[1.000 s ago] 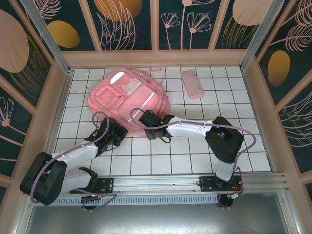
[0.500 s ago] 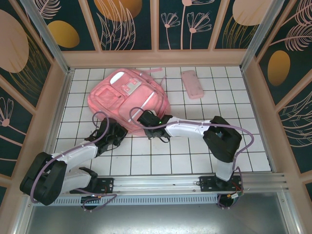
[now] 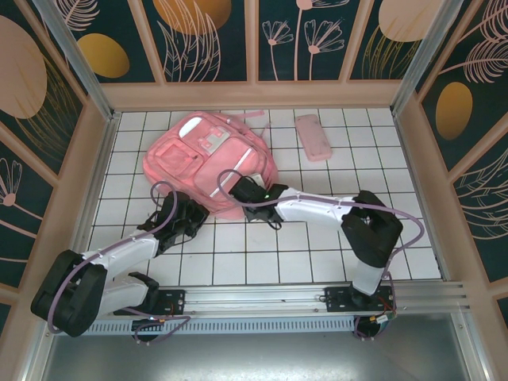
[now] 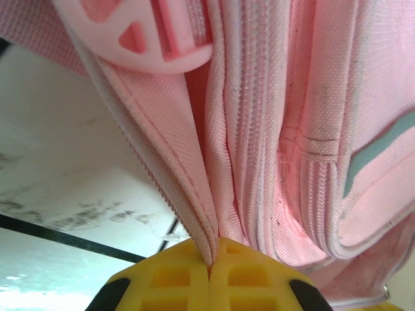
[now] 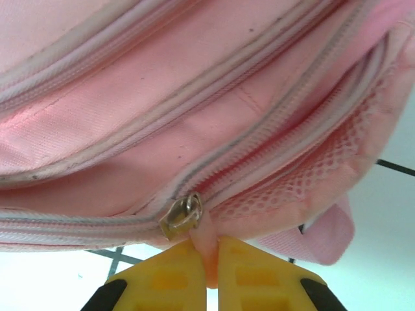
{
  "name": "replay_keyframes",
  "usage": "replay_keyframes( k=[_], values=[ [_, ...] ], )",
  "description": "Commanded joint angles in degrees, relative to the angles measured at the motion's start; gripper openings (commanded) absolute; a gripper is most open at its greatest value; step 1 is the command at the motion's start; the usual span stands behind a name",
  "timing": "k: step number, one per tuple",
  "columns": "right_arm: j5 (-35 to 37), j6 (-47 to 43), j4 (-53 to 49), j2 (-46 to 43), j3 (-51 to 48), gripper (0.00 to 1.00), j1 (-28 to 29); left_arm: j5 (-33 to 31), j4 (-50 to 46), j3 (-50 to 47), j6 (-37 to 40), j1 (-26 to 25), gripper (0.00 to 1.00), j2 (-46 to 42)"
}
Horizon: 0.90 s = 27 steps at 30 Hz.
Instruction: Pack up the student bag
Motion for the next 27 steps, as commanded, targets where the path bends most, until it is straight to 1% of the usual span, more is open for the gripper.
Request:
replay_keyframes(
  k=[1, 4, 6, 11, 14, 17, 19, 21, 23, 25, 27],
  values=[
    [4.64, -2.04, -1.82, -5.73, -2.90, 0.04, -6.67, -4.94, -3.37, -0.41, 1.06, 0.78, 0.00, -0.29],
    [1.23, -4.98, 0.74, -6.57, -3.31, 0.05, -10.41, -4.66, -2.87, -0.20, 2.17, 0.89, 0.00, -0.25],
    [0.13, -6.58, 1.24, -6.26, -2.77, 0.05, -11.39, -4.48, -3.18, 0.44, 2.96, 0.81, 0.00, 0.01],
    [-3.88, -9.93, 1.36, -6.98, -3.00, 0.03, -11.40, -4.72, -3.01, 0.73, 3.39, 0.85, 0.00, 0.11],
    [-3.46, -10.81, 0.31, -7.72, -3.23, 0.03, -11.40, -5.13, -3.82, 1.13, 3.92, 0.91, 0.00, 0.11],
    [-4.64, -11.76, -1.70, -8.24, -2.00, 0.07, -11.62, -5.65, -4.39, 1.35, 4.22, 0.89, 0.00, -0.12],
    [-11.50, -13.32, -2.70, -8.47, -0.32, 0.09, -11.46, -5.43, -4.12, 1.44, 4.48, 0.88, 0.00, 0.17],
    [-16.51, -13.79, -1.76, -9.28, 0.20, 0.08, -10.61, -5.00, -3.83, 1.55, 4.85, 0.88, 0.00, 0.41],
    [-21.91, -14.42, -0.42, -10.03, 0.17, 0.09, -9.73, -4.45, -3.41, 1.94, 5.33, 0.86, 0.00, 0.67],
    [-21.93, -13.81, 0.89, -10.38, -0.21, 0.13, -8.86, -3.85, -3.10, 2.35, 5.82, 0.88, 0.00, 1.07],
    [-18.37, -12.99, 0.66, -9.63, -0.06, 0.13, -8.77, -3.51, -3.01, 2.75, 6.05, 0.87, 0.00, 1.41]
  ],
)
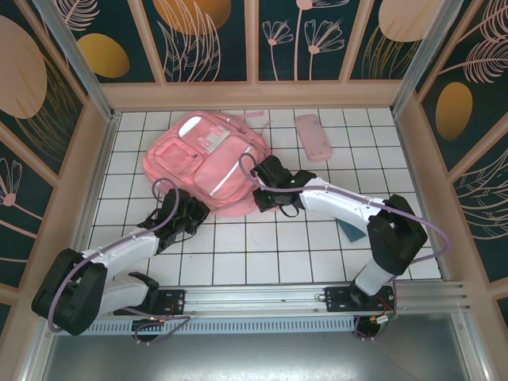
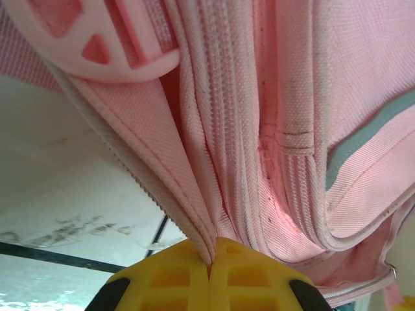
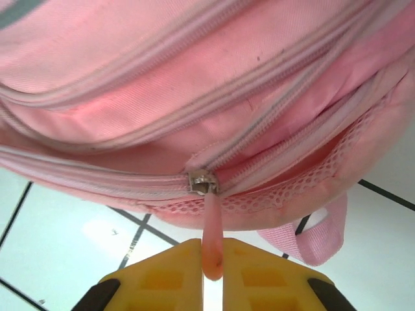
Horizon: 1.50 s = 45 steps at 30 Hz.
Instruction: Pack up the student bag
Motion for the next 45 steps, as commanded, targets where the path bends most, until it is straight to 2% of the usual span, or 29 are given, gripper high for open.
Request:
replay_keyframes(
  k=[1, 4, 7, 8, 13, 17, 28, 33, 39, 45],
  values=[
    [3.97, 0.71, -1.49, -1.46, 2.02, 0.12, -0.04, -2.84, -2.05, 1.45, 2.39, 0.68, 0.00, 0.70],
    [7.14, 0.19, -2.78, 0.72, 2.85, 0.11, -0.05, -2.77, -2.22, 1.71, 2.58, 0.68, 0.00, 0.83],
    [5.31, -1.58, -2.08, 1.63, 2.61, 0.14, 0.04, -2.80, -2.31, 1.85, 2.67, 0.71, 0.00, 0.82],
    [4.62, -1.99, -1.94, 1.83, 2.55, 0.17, -0.04, -2.85, -2.31, 2.01, 2.66, 0.64, 0.00, 0.72],
    [-0.31, -3.63, -1.09, 3.34, 3.16, 0.43, 0.36, -2.97, -2.49, 1.84, 2.66, 0.65, 0.00, 0.57],
    [-1.65, -4.69, -0.09, 4.87, 3.52, 0.45, 1.69, -3.08, -2.82, 1.97, 2.65, 0.65, 0.00, 0.30],
    [3.29, -3.39, 0.09, 10.46, 6.30, 0.34, 2.96, -3.26, -3.07, 1.90, 2.67, 0.66, 0.00, 0.31],
    [9.51, -2.18, -1.31, 10.75, 6.88, 0.14, 3.21, -4.14, -4.02, 1.78, 2.48, 0.64, 0.00, 0.13],
    [13.09, -2.89, -2.06, 7.94, 5.57, 0.02, 3.30, -4.79, -4.51, 1.62, 2.58, 0.68, 0.00, -0.01],
    [12.42, -2.65, -2.94, 7.37, 5.48, 0.00, 3.38, -4.84, -4.38, 1.96, 3.27, 0.68, 0.00, 0.12]
  ],
)
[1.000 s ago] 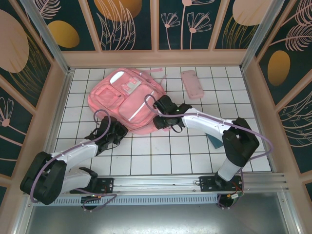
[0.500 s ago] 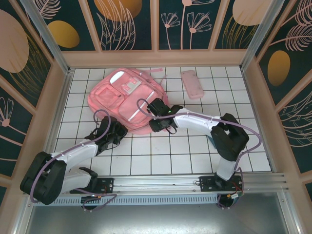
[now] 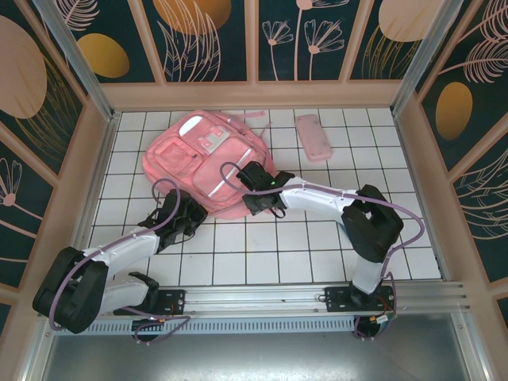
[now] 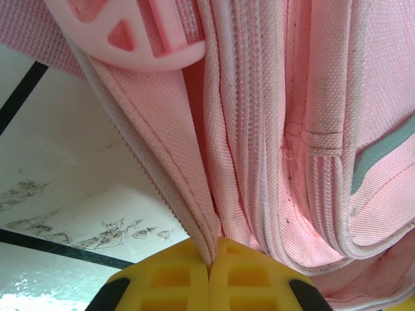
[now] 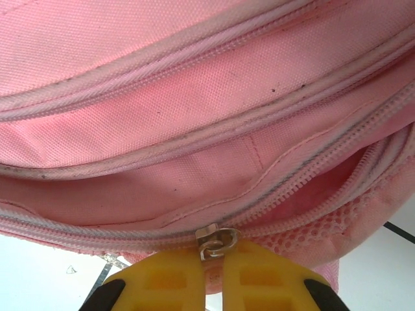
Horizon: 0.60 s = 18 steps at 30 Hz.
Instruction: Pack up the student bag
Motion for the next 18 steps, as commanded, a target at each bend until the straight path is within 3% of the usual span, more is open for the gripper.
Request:
replay_keyframes(
  k=[1, 8, 15, 18],
  values=[
    [4.40, 1.03, -2.44, -2.73, 0.09, 0.00, -0.38, -3.04, -1.43, 1.67, 2.14, 0.52, 0.00, -0.33],
    [13.90, 5.54, -5.95, -3.47, -1.02, 0.03, -5.04, -4.91, -4.54, 1.40, 3.25, 1.71, 0.00, -1.88],
    [11.19, 0.90, -3.80, 0.02, 3.65, 0.05, -11.58, -4.69, -4.72, -1.71, 2.56, 2.51, 0.00, -4.43],
    [8.69, -0.98, -4.17, 1.11, 4.56, 0.03, -11.65, -4.55, -4.73, -1.19, 3.47, 2.51, 0.00, -4.63]
  ],
)
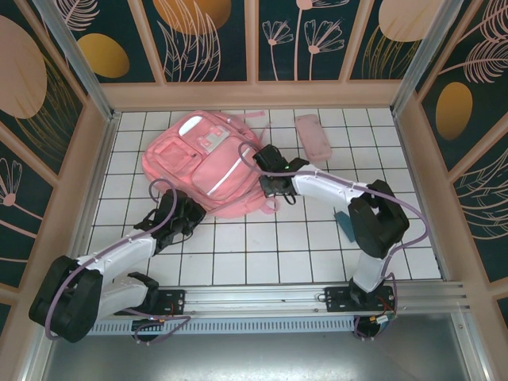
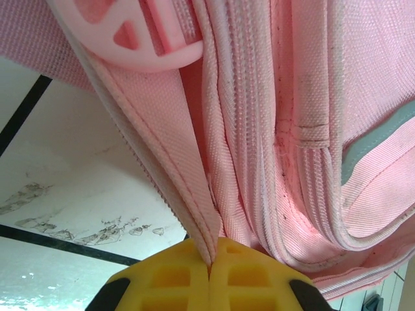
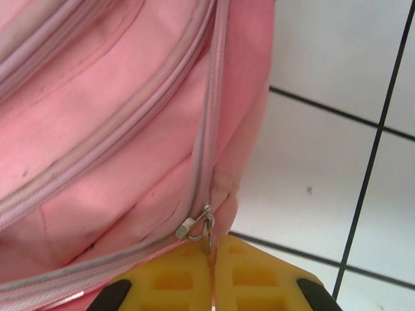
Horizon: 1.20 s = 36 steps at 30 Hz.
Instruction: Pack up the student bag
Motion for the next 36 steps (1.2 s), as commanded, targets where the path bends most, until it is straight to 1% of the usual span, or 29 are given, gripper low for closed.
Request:
replay_keyframes(
  k=[1, 7, 13, 16, 19, 21, 23, 25, 28, 30, 33, 36],
  values=[
    [2.79, -2.18, -2.41, 0.45, 1.25, 0.02, -2.08, -4.66, -3.13, -0.45, 2.29, 1.53, 0.00, -0.88],
    [-7.95, 0.03, -0.42, -8.32, -8.86, 0.00, 0.65, -5.44, -4.28, 2.88, 5.92, 1.99, 0.00, 1.28],
    [-15.54, 5.41, 2.32, -18.21, -16.69, 0.00, 8.48, -3.37, -3.40, 8.02, 11.15, 2.14, 0.00, 5.86],
    [-19.44, 8.46, 4.82, -20.99, -19.03, 0.00, 11.16, -3.98, -4.24, 10.94, 12.99, 2.14, 0.01, 7.78],
    [-21.06, 11.11, 7.33, -22.11, -20.38, 0.00, 13.59, -5.55, -5.57, 13.76, 14.69, 2.14, 0.11, 9.46],
    [-21.04, 12.61, 9.12, -21.95, -20.89, 0.00, 14.54, -7.18, -7.36, 15.32, 14.90, 2.14, 0.27, 10.28],
    [-20.01, 14.28, 11.40, -21.15, -21.08, 0.00, 14.80, -9.51, -10.24, 16.32, 13.67, 2.14, 0.50, 10.07],
    [-19.51, 15.39, 13.03, -19.80, -20.61, 0.00, 14.89, -10.57, -13.35, 16.28, 11.69, 2.14, 0.60, 9.27],
    [-19.14, 16.29, 15.51, -17.43, -19.06, 0.00, 15.09, -8.97, -16.68, 14.55, 9.00, 2.14, 0.64, 6.29],
    [-19.52, 16.20, 17.03, -15.97, -17.94, 0.00, 15.19, -6.62, -16.19, 11.87, 6.84, 2.14, 0.65, 3.19],
    [-20.74, 15.52, 18.39, -13.82, -15.90, 0.00, 15.28, -0.51, -11.52, 7.13, 2.75, 2.05, 0.66, -1.40],
    [-21.54, 14.94, 18.71, -12.23, -14.38, 0.00, 15.49, 5.74, -5.19, 2.80, -2.19, 1.88, 0.66, -3.43]
  ],
)
